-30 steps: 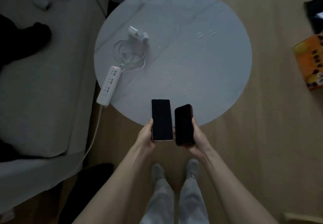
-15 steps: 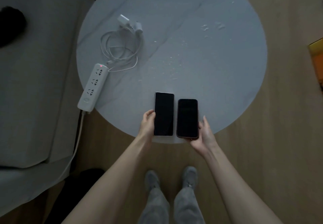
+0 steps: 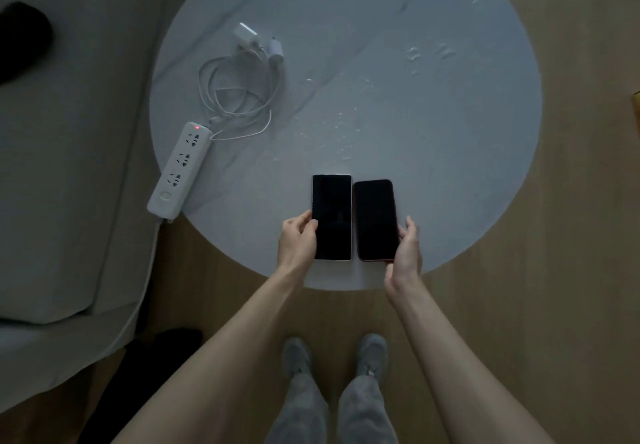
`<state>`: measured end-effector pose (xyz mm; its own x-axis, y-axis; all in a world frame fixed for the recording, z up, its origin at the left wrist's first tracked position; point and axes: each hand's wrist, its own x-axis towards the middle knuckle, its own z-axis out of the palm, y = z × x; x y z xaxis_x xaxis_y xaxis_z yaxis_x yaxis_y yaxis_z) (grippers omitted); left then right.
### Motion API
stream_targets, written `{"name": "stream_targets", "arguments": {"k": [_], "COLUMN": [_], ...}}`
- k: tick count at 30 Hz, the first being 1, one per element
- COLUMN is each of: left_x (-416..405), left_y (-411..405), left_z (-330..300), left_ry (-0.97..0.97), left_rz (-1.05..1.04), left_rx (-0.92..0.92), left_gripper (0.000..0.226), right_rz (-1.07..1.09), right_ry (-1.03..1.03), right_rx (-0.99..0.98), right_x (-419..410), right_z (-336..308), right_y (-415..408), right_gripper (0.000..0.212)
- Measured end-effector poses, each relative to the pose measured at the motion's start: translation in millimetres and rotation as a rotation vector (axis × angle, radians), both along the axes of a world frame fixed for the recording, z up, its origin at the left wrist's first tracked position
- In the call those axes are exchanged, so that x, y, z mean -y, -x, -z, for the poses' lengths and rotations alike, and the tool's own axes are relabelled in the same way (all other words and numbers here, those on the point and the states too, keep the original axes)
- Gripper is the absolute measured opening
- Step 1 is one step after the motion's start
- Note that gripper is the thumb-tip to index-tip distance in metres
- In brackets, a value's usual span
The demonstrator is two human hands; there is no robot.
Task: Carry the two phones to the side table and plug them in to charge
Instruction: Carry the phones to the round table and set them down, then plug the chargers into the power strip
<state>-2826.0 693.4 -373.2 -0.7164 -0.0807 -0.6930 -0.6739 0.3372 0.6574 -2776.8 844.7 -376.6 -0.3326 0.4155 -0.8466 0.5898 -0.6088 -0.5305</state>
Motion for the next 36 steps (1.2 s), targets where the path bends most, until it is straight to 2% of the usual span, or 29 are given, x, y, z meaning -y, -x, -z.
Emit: {"name": "stream_targets", "arguments": {"k": [4,7,12,17,19,23,26,28,30,33,36], "left_x": [4.0,8.1,21.1,41.6,53.2,83.0,106.4,117.7,120.8,118.4,118.1], "left_y": [-2.1,2.6,13.7,34.3,49.7,90.1,124.6,146.2,162.1,170.9,166.7], "left_z": [-0.4,-0.5,0.2,-3.7,-6.0,1.2,14.9,25.9,35.6,48.6,61.6], "left_ry": [0.013,-0.020,-0.087,-0.174,-0.096,0.168,0.338,0.490,0.624,0.692,0.598], "left_rz": [0.115,0.145,0.161,0.261,0.332,0.385,0.465,0.542,0.631,0.649,0.560], "left_rx": [0.014,0.041,0.117,0.128,-0.004,-0.456,-0.775,-0.966,-1.056,-1.085,-1.135], "left_gripper": [0.047,0.047,0.051,0.062,0.055,0.031,0.031,0.039,0.049,0.053,0.044], "right_rz": [-0.304,-0.426,-0.449,-0.417,-0.449,-0.622,-0.759,-0.794,-0.745,-0.751,-1.037], "right_ry": [-0.309,-0.428,-0.540,-0.806,-0.883,-0.957,-1.032,-1.096,-1.163,-1.224,-1.257], "right_rx": [0.026,0.053,0.070,-0.005,-0.078,-0.253,-0.382,-0.438,-0.470,-0.475,-0.305], "right_x": [5.4,6.6,16.5,45.1,63.1,101.4,119.0,122.5,119.4,111.9,101.5], "right_z": [0.5,-0.4,-9.2,-24.8,-26.9,-10.4,12.3,22.7,27.8,30.0,32.4], "right_y": [-5.9,-7.5,-3.2,32.6,62.9,132.3,191.0,233.7,273.3,322.8,353.9], "right_gripper": [0.056,0.060,0.059,0.039,0.031,0.027,0.031,0.033,0.033,0.042,0.055]}}
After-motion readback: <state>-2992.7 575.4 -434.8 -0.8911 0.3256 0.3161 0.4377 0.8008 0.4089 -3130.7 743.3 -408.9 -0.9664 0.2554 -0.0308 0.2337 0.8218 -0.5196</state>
